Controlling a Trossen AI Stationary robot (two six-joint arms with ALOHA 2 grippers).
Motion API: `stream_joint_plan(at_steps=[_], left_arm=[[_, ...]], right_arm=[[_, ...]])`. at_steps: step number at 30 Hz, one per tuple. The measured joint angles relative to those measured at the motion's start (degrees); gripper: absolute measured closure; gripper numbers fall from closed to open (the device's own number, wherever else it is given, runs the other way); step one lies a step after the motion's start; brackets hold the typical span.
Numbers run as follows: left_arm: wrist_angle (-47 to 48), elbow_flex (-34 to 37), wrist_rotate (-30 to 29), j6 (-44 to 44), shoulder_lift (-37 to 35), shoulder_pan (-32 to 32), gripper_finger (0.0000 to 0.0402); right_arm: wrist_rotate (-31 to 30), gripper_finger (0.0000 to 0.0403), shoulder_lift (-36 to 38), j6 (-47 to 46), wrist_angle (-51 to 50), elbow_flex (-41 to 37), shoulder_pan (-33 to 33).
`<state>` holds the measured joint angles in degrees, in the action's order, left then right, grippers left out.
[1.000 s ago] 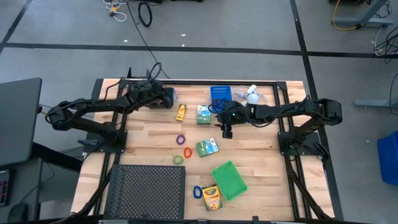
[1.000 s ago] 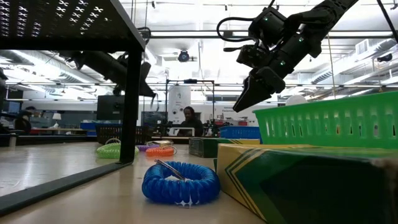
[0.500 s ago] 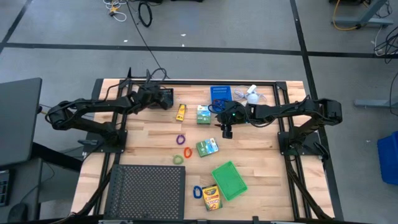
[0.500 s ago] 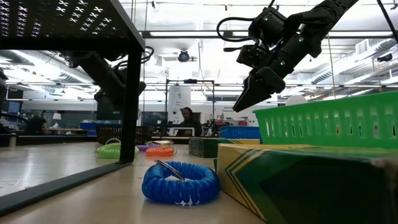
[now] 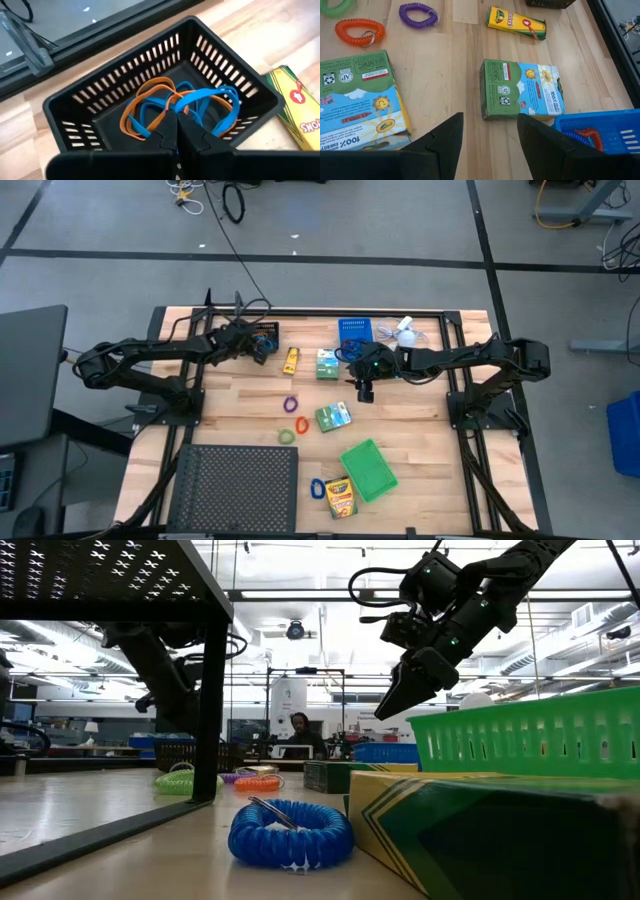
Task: Pick & Place Office Desk Supplies
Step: Put the blue rubber band into the black bin, then put the orange spring keychain into the blue bin
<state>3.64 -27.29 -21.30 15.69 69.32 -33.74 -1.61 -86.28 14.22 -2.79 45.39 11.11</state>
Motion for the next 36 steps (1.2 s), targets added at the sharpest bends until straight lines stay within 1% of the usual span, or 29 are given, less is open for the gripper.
stream_joint_plan(at_steps=[16, 20, 23, 26, 31, 36], left_arm=[[0.1, 0.0, 0.8, 0.0, 0.0, 0.0, 0.0398], [0.1, 0.0, 0.8, -0.1, 0.0, 0.0, 0.0383], [0.1, 0.0, 0.8, 0.6, 0.0, -0.1, 0.0354], [0.0, 0.0, 0.8, 1.2, 0.0, -0.2, 0.0315], [0.1, -0.5, 0.8, 1.4, 0.0, -0.2, 0.0237], [0.1, -3.0, 1.7, -1.3, -0.3, 0.0, 0.0156]], right_arm=[[0.0, 0.0206, 0.0, 0.2, 0.0, 0.0, 0.0], [0.0, 0.0206, 0.0, 0.5, 0.0, 0.0, 0.0], [0.0, 0.0206, 0.0, 0.7, 0.1, 0.0, 0.0], [0.0, 0.0206, 0.0, 0.7, 0.7, 0.0, 0.0], [0.0, 0.0206, 0.0, 0.7, 1.8, 0.0, 0.0], [0.0, 0.0206, 0.0, 0.7, 2.2, 0.0, 0.0]])
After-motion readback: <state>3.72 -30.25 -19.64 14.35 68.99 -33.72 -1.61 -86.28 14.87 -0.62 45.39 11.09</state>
